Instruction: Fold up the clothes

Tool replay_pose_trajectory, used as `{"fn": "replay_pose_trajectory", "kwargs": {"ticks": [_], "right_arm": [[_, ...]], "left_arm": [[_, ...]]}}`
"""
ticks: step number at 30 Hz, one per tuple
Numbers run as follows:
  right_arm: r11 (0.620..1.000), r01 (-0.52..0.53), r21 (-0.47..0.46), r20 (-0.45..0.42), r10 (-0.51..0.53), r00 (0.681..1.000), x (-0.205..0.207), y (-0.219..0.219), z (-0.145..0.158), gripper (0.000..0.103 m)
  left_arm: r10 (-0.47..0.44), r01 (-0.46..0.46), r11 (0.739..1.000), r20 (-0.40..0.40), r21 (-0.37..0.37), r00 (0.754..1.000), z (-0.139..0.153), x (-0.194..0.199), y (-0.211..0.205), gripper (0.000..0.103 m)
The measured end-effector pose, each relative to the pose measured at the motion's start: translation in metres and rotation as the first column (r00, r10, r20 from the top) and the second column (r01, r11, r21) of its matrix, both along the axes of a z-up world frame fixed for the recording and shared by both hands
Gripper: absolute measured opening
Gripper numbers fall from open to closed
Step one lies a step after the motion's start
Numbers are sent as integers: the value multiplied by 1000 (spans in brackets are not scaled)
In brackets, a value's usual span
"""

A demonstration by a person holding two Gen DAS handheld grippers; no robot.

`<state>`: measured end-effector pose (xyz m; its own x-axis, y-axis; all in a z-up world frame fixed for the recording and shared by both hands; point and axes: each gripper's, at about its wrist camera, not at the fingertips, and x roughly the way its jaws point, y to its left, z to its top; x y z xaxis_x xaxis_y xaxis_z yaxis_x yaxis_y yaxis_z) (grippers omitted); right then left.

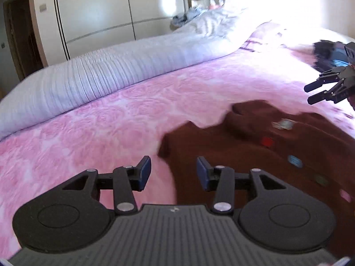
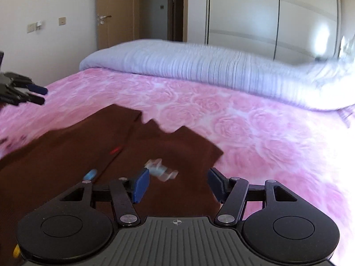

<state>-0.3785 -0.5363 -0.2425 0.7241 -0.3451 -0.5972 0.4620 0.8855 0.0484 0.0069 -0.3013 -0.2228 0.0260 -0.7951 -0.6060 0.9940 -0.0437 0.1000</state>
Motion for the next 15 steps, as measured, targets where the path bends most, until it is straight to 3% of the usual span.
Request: {"fn": "replay_pose_trajectory", "kwargs": {"ticks": [5,8,11,14,15], "right_arm": [[997,-9,82,-24,11,1000,54,-101,-21,62],[993,-53,103,-61,60,996,83,-142,-40,61],[974,-147,173,-99,165,981,100,-152,-63,62],[956,-224,189,-147,253,956,101,-141,-76,62],[955,-232,183,-146,260,955,98,-138,-77,61]], "left_arm": [[25,-23,998,-31,55,999,-32,36,-100,38],[-7,18,994,-102,108,995,-54,49,-138,38],[-95,130,971,-177,198,980,-77,47,-156,38],[-188,213,945,-123,247,974,-86,30,-148,38],[-208,231,938,-112,260,972,-87,26,-145,33]]}}
